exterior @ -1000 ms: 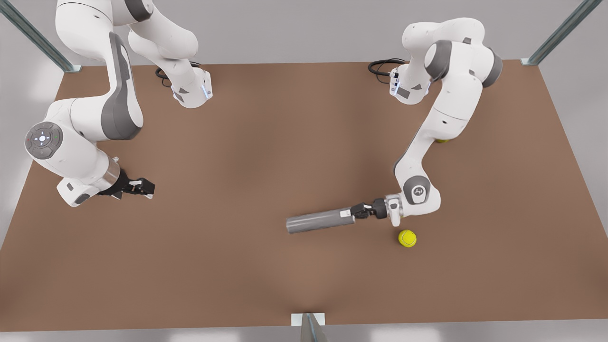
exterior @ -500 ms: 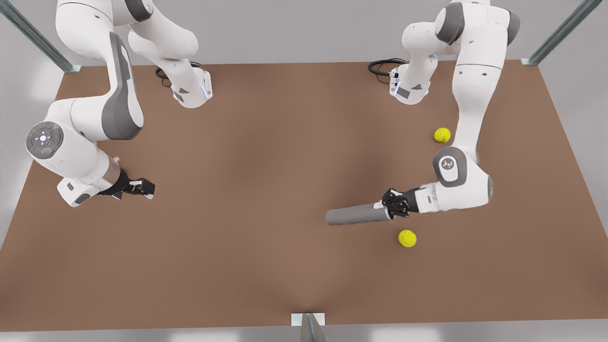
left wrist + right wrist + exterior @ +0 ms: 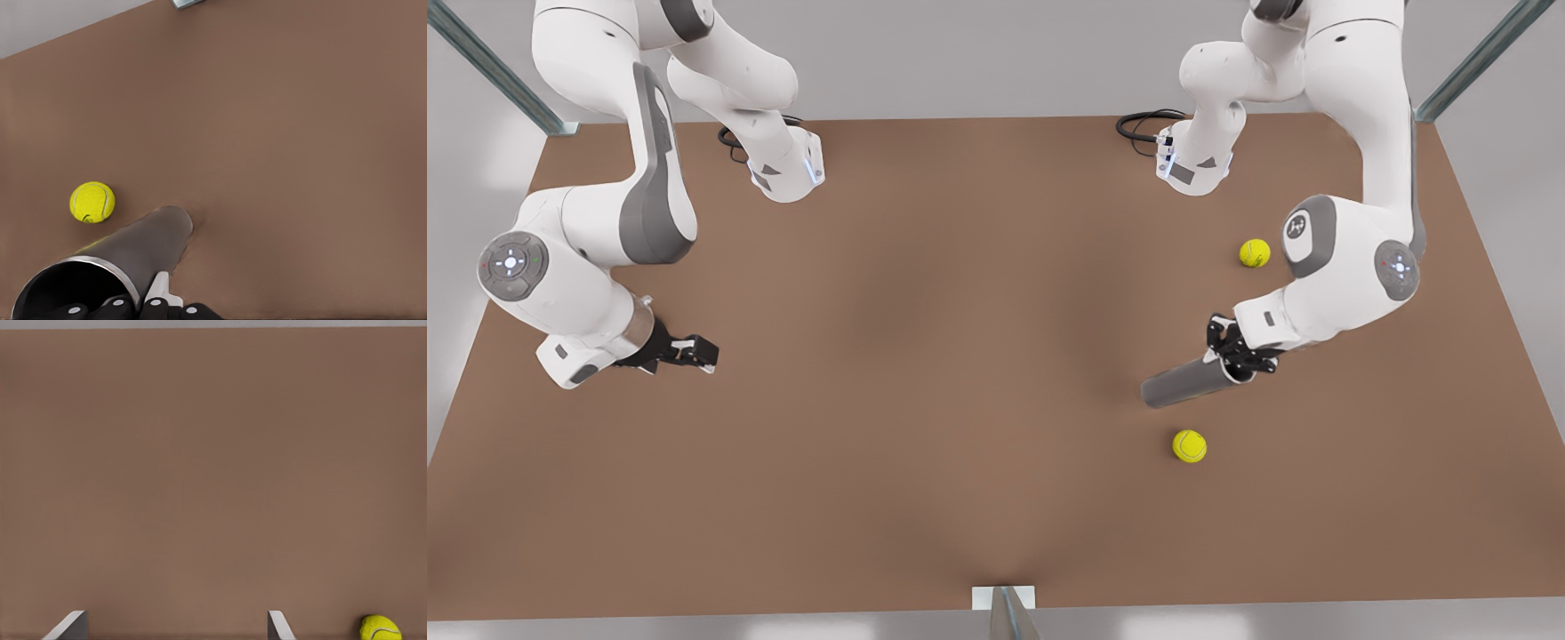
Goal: Put the tennis tube upright
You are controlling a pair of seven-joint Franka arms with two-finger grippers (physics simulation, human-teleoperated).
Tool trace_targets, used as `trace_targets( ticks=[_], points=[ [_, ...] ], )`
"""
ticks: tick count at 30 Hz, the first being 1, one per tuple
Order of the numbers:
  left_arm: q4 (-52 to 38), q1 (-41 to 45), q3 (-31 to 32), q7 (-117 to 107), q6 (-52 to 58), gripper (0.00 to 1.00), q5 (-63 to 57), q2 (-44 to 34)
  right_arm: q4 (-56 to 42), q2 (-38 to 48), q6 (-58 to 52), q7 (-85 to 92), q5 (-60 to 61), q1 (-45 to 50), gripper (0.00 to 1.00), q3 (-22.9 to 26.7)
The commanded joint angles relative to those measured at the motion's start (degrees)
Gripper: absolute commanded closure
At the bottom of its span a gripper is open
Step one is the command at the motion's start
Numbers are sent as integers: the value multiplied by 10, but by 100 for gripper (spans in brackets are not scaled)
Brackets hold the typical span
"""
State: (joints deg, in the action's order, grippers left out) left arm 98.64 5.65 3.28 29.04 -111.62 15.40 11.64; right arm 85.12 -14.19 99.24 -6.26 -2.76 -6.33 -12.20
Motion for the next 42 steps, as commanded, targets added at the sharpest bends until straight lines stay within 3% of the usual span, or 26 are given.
trace_targets(
  ticks=[1,8,22,23,24,25,42],
  points=[
    [0,-1,-2,-237,22,79,-89,-5,0,0,0,-1,0,0,0,0],
    [-1,-4,-32,-261,21,79,-133,1,0,2,0,-1,0,-1,0,0],
    [-2,-19,-32,-265,-18,79,-152,59,0,2,0,3,0,-4,0,0],
    [-2,-19,-32,-264,-18,58,-153,59,0,2,0,3,0,-4,0,0],
    [-2,-19,-32,-267,-18,26,-178,61,0,2,0,3,0,-4,0,0],
    [-2,-19,-31,-269,-18,0,-186,61,0,2,0,3,0,-4,0,0],
    [-2,-16,-30,-289,-10,0,-185,46,0,2,0,1,0,-3,0,0]
  ],
)
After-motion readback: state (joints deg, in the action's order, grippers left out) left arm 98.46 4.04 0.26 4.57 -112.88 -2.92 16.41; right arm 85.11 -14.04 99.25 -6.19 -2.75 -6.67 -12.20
